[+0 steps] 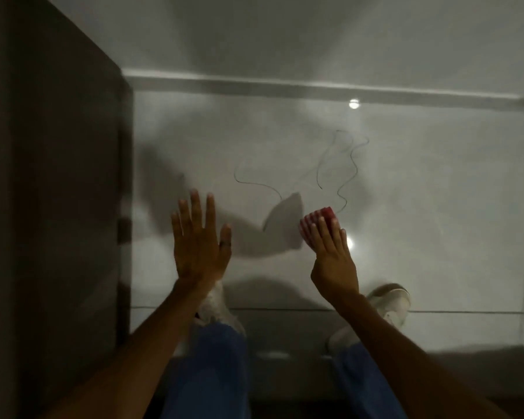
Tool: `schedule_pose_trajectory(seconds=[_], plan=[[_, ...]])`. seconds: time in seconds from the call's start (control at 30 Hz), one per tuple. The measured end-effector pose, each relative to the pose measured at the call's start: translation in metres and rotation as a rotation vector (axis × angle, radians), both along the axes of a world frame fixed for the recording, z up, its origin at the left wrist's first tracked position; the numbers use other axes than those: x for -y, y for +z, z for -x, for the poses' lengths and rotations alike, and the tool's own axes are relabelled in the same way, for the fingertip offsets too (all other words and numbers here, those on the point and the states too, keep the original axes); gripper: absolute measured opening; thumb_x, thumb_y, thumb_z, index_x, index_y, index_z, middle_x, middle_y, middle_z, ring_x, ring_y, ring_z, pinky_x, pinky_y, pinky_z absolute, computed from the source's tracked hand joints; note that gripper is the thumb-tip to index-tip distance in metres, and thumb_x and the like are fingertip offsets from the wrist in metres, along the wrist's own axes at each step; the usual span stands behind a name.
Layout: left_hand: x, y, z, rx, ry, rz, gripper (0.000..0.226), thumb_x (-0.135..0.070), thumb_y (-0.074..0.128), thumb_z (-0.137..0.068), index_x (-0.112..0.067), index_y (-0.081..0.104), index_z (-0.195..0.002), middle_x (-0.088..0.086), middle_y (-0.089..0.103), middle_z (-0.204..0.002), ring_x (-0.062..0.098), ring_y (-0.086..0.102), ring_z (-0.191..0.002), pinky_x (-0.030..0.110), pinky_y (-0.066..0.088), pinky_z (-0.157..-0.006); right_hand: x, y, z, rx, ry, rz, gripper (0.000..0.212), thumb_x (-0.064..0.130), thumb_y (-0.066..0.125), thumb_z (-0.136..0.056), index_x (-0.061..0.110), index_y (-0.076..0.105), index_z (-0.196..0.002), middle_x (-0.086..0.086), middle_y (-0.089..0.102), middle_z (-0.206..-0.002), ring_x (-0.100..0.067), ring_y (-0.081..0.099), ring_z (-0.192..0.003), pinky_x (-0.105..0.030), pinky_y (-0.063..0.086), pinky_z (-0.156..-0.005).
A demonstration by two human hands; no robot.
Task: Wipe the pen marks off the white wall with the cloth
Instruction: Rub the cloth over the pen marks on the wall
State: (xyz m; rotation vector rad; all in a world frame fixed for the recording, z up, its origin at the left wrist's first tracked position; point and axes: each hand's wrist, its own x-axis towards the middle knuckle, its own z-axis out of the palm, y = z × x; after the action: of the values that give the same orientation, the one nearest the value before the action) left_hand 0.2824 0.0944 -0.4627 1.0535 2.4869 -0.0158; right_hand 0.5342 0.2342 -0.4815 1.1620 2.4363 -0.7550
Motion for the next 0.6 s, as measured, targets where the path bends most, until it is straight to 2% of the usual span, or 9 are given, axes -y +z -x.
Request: schedule_pose_trajectory(seconds=[0.17,0.23,0.3,0.4,0.47,0.53,0.6], plan=[[-0.020,-0.125,0.000,-0.027,0.126,-0.011,0.076,-0.046,0.034,-0.110,-0.010,0.010,-0.173,0.023,0.002,-0.180,0.047,0.000,-0.166,0.061,0.004,-0.137,-0.007,-0.089,-0.040,-0.029,-0.157,-0.086,0.085,0.005,0.043,-0.095,0.013,0.007,-0.172,-0.014,-0.004,-0.182,-0.028,-0.013,-0.168,-0.044,-0.009,-0.137],[-0.031,-0.157,-0.003,-0.051,0.181,-0.041,0.074,-0.041,0.037,-0.112,-0.006,0.011,-0.172,0.024,0.006,-0.179,0.048,0.003,-0.166,0.061,0.005,-0.137,-0.006,-0.115,-0.052,-0.042,-0.102,-0.117,0.081,0.007,0.050,-0.100,0.008,0.012,-0.171,-0.019,0.004,-0.181,-0.032,-0.006,-0.168,-0.048,-0.002,-0.138],[-0.040,-0.176,-0.010,-0.096,0.245,-0.070,0.072,-0.041,0.033,-0.114,-0.003,0.012,-0.171,0.025,0.008,-0.179,0.046,0.007,-0.167,0.061,0.008,-0.137,-0.008,-0.134,-0.057,-0.064,-0.021,-0.135,0.080,0.023,0.055,-0.102,0.005,0.016,-0.170,-0.020,0.011,-0.179,-0.033,0.002,-0.167,-0.052,0.006,-0.138],[-0.043,-0.193,-0.016,-0.207,0.279,-0.113,0.071,-0.044,0.026,-0.113,-0.006,0.013,-0.172,0.022,0.012,-0.179,0.043,0.011,-0.167,0.058,0.010,-0.137,-0.032,-0.153,-0.051,-0.085,0.107,-0.202,0.076,0.052,0.037,-0.111,0.009,0.017,-0.171,-0.015,0.015,-0.180,-0.031,0.009,-0.169,-0.050,0.010,-0.139],[-0.039,-0.201,-0.015,-0.263,0.270,-0.147,0.070,-0.046,0.024,-0.113,-0.009,0.014,-0.172,0.021,0.016,-0.179,0.041,0.015,-0.167,0.058,0.012,-0.136,-0.067,-0.161,-0.041,-0.141,0.213,-0.246,0.072,0.053,0.030,-0.112,0.013,0.020,-0.171,-0.013,0.018,-0.180,-0.031,0.012,-0.168,-0.053,0.015,-0.138],[-0.036,-0.205,-0.013,-0.306,0.270,-0.172,0.070,-0.046,0.025,-0.113,-0.010,0.015,-0.172,0.020,0.018,-0.179,0.040,0.017,-0.166,0.058,0.014,-0.136,-0.109,-0.160,-0.028,-0.173,0.270,-0.317,0.067,0.049,0.032,-0.112,0.017,0.024,-0.170,-0.012,0.021,-0.179,-0.032,0.017,-0.168,-0.057,0.021,-0.136],[-0.036,-0.207,-0.014,-0.332,0.266,-0.190,0.070,-0.046,0.025,-0.113,-0.009,0.016,-0.171,0.021,0.019,-0.179,0.040,0.018,-0.166,0.058,0.015,-0.136,-0.150,-0.156,-0.014,-0.170,0.138,-0.387,0.067,0.047,0.030,-0.111,0.018,0.022,-0.171,-0.011,0.020,-0.180,-0.031,0.017,-0.168,-0.056,0.020,-0.136]])
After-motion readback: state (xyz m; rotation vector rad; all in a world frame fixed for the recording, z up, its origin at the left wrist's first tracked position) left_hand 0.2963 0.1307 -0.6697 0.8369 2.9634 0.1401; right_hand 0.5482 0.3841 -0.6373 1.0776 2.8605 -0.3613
